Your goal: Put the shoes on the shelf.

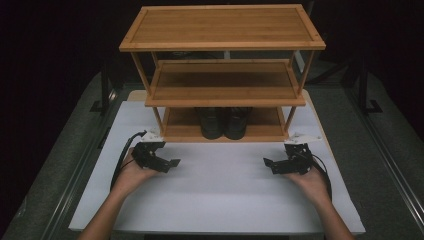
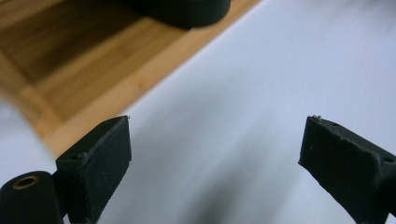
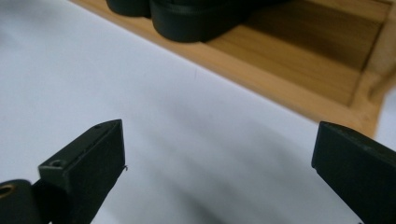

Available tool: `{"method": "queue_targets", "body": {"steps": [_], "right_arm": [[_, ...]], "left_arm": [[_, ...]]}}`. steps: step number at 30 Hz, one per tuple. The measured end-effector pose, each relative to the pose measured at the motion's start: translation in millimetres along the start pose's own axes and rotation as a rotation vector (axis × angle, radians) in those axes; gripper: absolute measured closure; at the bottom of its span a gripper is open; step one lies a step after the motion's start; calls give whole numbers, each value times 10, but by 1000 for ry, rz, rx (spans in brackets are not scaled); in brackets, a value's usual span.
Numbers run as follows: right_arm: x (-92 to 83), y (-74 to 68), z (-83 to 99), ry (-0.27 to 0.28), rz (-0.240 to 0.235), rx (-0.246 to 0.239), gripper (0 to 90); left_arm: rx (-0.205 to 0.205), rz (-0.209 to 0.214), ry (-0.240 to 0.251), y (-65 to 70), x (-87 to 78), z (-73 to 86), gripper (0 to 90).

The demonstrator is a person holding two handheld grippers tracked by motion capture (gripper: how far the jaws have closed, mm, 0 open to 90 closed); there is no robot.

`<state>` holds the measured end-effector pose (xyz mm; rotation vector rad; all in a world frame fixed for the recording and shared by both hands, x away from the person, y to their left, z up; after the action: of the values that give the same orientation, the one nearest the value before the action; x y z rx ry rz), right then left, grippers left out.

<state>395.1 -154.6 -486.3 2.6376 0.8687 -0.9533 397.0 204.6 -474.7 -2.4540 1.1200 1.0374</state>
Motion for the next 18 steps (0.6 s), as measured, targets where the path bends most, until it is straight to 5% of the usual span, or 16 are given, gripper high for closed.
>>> {"method": "queue_targets", "body": {"steps": [8,18], "right_arm": [[-274,8,328,-10,14,17,25],[-508,33,783,-65,50,29,25]], "left_arm": [[-14,-46,-25,-23,-273,406,84],[-78,-93,-46,-79,-554,904,54]]}}
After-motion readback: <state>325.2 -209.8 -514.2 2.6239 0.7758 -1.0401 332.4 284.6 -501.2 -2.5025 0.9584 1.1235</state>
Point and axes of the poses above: each handheld gripper's, and its own axes: x roughly forward along the jaws, z roughly out of its underside, y roughly to its right, the point moved 10 cm from there along x, roughly forward along the jaws, and after that the axes turned 4 degrees about -x, right-handed, at the moved point
